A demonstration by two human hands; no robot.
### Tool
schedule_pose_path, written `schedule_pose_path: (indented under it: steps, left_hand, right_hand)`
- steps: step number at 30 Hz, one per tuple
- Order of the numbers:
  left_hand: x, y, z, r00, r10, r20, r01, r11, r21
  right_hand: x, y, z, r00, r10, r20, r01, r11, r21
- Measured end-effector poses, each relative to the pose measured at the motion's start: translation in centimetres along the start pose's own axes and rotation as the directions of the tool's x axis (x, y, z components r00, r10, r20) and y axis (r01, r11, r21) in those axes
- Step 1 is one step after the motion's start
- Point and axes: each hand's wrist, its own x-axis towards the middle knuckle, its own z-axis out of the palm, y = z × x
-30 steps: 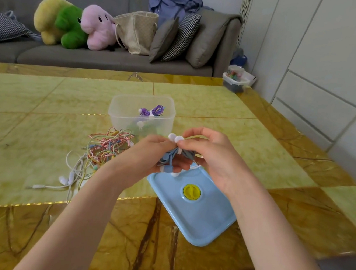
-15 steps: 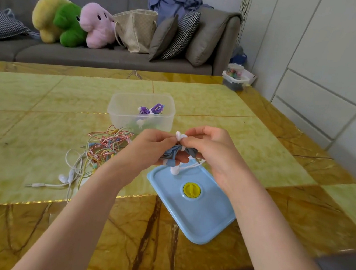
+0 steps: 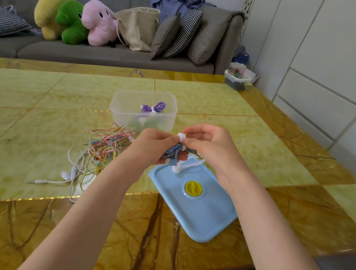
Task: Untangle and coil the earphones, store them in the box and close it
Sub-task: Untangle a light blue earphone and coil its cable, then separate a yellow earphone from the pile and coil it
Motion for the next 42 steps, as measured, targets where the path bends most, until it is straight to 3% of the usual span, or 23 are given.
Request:
schedule_pose_path:
  steps: [5,10,13,16,19,21,28,32,37,40,42]
  left_hand:
    - [0.1,0.0,-0.5,0.999,-0.03,-0.017,0.026,0.984,-0.174]
    - [0.2,-0.3,-1.5,0.998,-0.054,-0.032,0.041,0.948,-0.317]
    - [0.4,-0.6,-2.1,0.996,-0.076,-0.046,0.057,0.945,-0.323]
    - [0.8,-0.3,-3.3,0.984,-0.082,-0.155,0.022,0.933,-0.358]
    - [1.4,-0.5,-4.5,0.951,0.031,-0.306,-0.067,0.992,-0.108]
    - [2.0,-0.6,-5.4,0.933,0.127,-0.337,-0.119,0.992,0.046]
    - [2.8,-0.1,-6.9,0.917,0.25,-0.312,-0.21,0.965,0.156]
    - [2.3,0.1,-7.5,0.904,0.3,-0.305,-0.253,0.95,0.184]
    - [1.0,-0.1,-7.9,0.904,0.305,-0.3,-0.262,0.949,0.176]
    - [-0.3,-0.2,-8.3,0.905,0.306,-0.295,-0.251,0.945,0.21]
    - [-0.8,-0.5,-8.7,0.91,0.314,-0.271,-0.243,0.933,0.267]
  right_hand:
    - [0.4,-0.1,-0.2,0.999,0.014,-0.046,-0.013,1.0,0.014]
    - [-0.1,0.5,-0.1,0.989,0.067,0.131,-0.083,0.988,0.127]
    - [0.0,0.8,0.8,0.999,0.019,-0.027,-0.016,0.994,0.111]
    - [1.1,0.7,2.0,0.994,0.039,-0.106,-0.015,0.975,0.22]
    - [3.7,-0.4,3.4,0.987,0.06,-0.151,-0.007,0.945,0.326]
    - [6.5,-1.4,4.6,0.978,0.061,-0.198,0.015,0.932,0.361]
    - [13.8,-1.7,8.7,0.97,0.155,-0.188,-0.129,0.981,0.144]
    - [12.1,-1.9,8.0,0.963,0.073,-0.259,-0.07,0.997,0.018]
    - [5.5,-0.7,6.9,0.998,0.033,0.056,-0.026,0.992,-0.123]
    - [2.5,0.6,7.9,0.947,0.128,0.295,-0.044,0.961,-0.274]
    - [1.8,1.4,9.0,0.928,0.144,0.342,0.005,0.917,-0.399]
